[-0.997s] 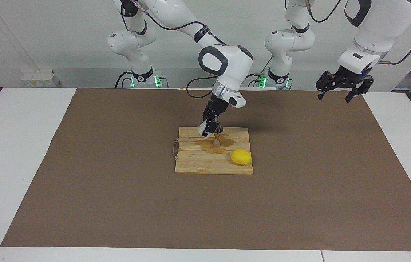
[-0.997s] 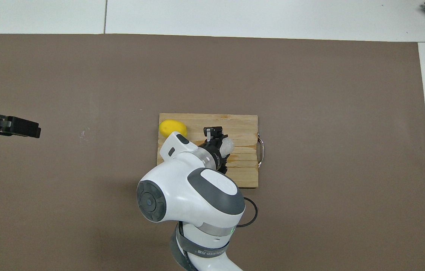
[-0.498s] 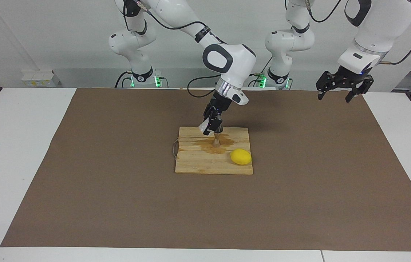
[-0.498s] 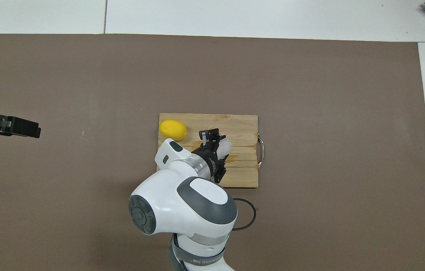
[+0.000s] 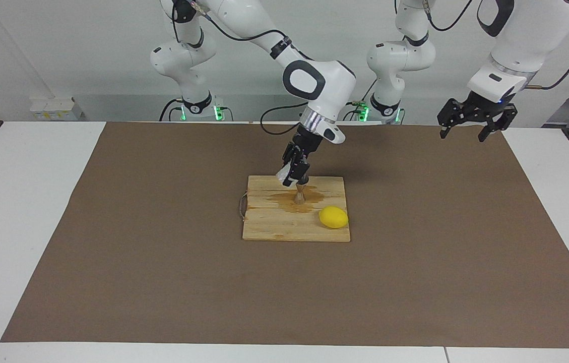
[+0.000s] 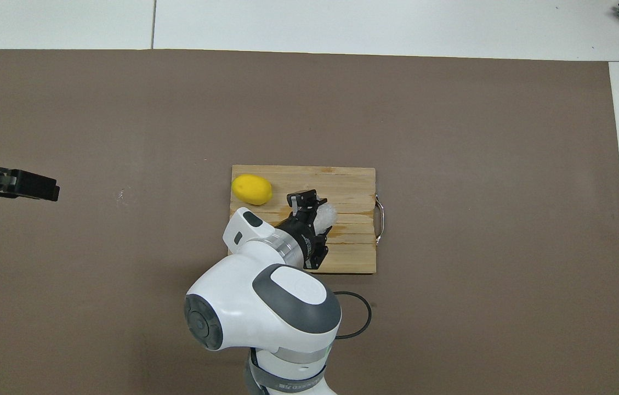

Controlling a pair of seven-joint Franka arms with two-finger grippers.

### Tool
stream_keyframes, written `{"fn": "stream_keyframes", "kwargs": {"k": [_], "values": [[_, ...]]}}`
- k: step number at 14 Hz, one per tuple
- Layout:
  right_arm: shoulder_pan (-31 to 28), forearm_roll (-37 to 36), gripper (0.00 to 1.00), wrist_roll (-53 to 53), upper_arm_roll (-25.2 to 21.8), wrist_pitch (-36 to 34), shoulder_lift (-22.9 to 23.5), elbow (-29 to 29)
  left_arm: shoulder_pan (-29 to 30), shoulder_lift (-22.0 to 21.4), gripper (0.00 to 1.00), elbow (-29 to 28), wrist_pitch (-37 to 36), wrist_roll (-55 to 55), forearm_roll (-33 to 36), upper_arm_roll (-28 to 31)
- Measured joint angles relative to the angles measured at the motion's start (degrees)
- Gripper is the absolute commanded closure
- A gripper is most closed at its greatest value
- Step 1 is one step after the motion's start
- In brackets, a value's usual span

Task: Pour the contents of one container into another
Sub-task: 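Hold the white cup tipped over the metal cup with the right gripper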

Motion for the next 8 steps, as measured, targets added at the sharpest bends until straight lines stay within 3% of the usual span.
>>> {"fn": "stream_keyframes", "kwargs": {"k": [8], "values": [[0.00,-1.06,0.57,0.17,0.00,0.00,-0.02,-0.50,0.00,0.00,0.00,0.00,0.00,0.00,0.00,0.00]]}}
